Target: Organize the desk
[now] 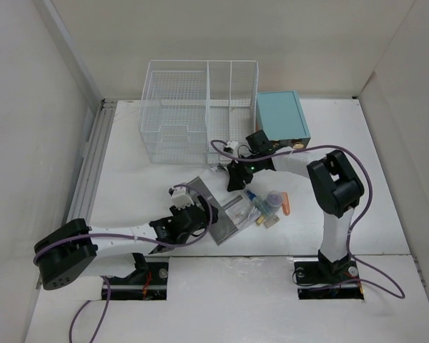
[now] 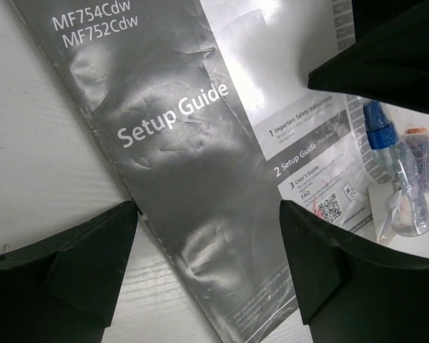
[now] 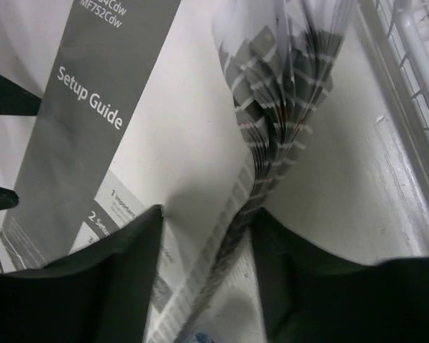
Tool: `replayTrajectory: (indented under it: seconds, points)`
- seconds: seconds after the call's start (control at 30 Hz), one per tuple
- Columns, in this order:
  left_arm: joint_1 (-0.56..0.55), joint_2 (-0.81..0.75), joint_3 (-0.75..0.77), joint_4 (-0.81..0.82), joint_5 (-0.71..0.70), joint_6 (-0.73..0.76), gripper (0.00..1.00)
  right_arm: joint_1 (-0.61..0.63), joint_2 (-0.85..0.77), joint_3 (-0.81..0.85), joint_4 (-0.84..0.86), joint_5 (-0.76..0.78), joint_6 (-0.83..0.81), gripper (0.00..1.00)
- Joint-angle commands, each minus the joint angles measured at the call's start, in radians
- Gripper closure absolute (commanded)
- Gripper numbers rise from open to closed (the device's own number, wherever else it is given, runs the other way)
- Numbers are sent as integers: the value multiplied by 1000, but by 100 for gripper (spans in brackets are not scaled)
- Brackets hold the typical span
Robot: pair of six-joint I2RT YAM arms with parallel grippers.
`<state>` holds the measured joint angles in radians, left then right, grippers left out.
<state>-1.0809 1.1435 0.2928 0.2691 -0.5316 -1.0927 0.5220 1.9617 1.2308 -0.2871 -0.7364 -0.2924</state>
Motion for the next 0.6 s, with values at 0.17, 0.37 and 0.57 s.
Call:
replayTrajectory:
  seconds: [0.17,0.37,0.57]
  points:
    - [-5,30,-20,-14,71,-33,21,29,29,45,-148,-221,-85,81]
    - [-5,10,-20,-33,70,-33,20,29,-20,55,-195,-264,-125,100]
    - [-5,-164,-64,-154,21,-81,11,-39,-96,73,-264,-415,-146,100]
